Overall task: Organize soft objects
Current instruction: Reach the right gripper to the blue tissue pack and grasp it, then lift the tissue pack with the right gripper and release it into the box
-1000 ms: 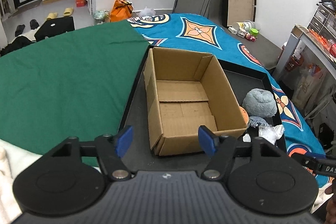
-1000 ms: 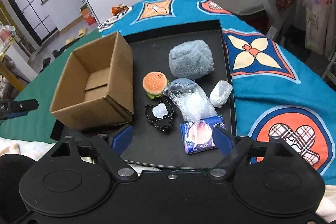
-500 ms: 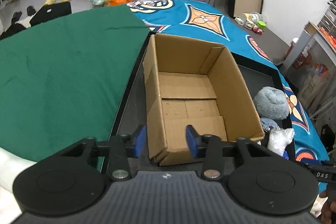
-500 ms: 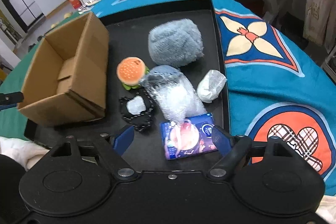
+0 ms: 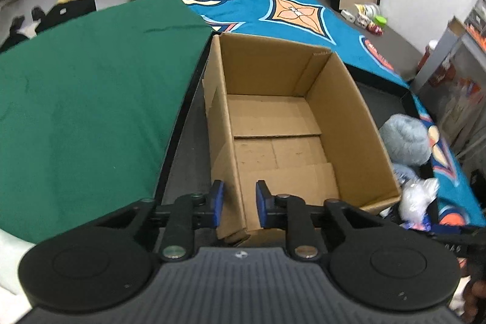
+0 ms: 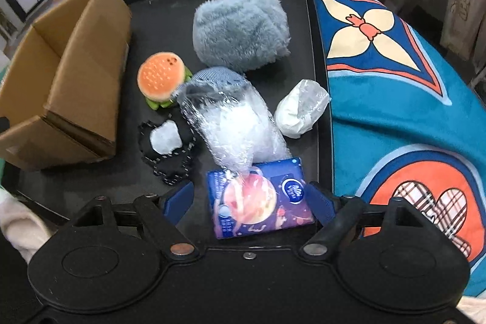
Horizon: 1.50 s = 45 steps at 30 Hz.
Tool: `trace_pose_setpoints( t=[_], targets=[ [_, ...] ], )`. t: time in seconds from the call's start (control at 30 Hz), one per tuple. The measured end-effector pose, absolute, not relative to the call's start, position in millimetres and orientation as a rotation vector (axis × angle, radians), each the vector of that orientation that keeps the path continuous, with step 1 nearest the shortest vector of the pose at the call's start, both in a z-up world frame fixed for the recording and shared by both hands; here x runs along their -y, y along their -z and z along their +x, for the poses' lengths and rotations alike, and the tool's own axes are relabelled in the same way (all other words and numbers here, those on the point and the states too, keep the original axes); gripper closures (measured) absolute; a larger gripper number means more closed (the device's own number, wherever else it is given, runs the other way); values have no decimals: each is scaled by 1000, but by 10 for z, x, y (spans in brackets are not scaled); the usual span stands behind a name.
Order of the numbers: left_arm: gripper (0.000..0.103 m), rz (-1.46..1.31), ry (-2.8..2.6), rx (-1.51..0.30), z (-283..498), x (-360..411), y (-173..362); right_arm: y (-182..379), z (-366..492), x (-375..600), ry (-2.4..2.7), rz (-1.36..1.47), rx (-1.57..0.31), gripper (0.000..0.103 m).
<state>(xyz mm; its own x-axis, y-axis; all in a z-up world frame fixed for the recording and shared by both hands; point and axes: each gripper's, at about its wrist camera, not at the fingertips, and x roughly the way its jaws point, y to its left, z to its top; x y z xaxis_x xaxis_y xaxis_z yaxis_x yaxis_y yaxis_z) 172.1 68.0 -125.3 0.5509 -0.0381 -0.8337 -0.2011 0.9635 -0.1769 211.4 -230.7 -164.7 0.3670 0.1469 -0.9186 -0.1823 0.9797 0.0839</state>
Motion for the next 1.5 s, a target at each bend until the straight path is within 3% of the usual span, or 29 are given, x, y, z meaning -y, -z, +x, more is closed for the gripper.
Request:
trace_pose_setpoints(
  t=[0.03, 0.27, 0.37, 1.1, 1.5],
  targets=[
    [90, -251, -104, -986, 1717, -669, 1263, 1667, 2112, 2294, -206, -53, -1181, 22],
    [92, -238, -111, -981, 1671, -690, 1286, 1760, 2078, 2236, -201, -89, -1188, 22],
    [93, -229, -106, -969, 1629, -719, 1249, 1761, 2047, 2227, -209, -82, -1206, 31],
    [93, -218, -155, -922, 1379, -924, 1185, 1232, 1796, 1994, -234, -49, -1085, 32],
    [94, -158, -158, -986, 1405, -851, 1283, 889, 1754, 1819, -247, -2, -983, 32]
  ],
)
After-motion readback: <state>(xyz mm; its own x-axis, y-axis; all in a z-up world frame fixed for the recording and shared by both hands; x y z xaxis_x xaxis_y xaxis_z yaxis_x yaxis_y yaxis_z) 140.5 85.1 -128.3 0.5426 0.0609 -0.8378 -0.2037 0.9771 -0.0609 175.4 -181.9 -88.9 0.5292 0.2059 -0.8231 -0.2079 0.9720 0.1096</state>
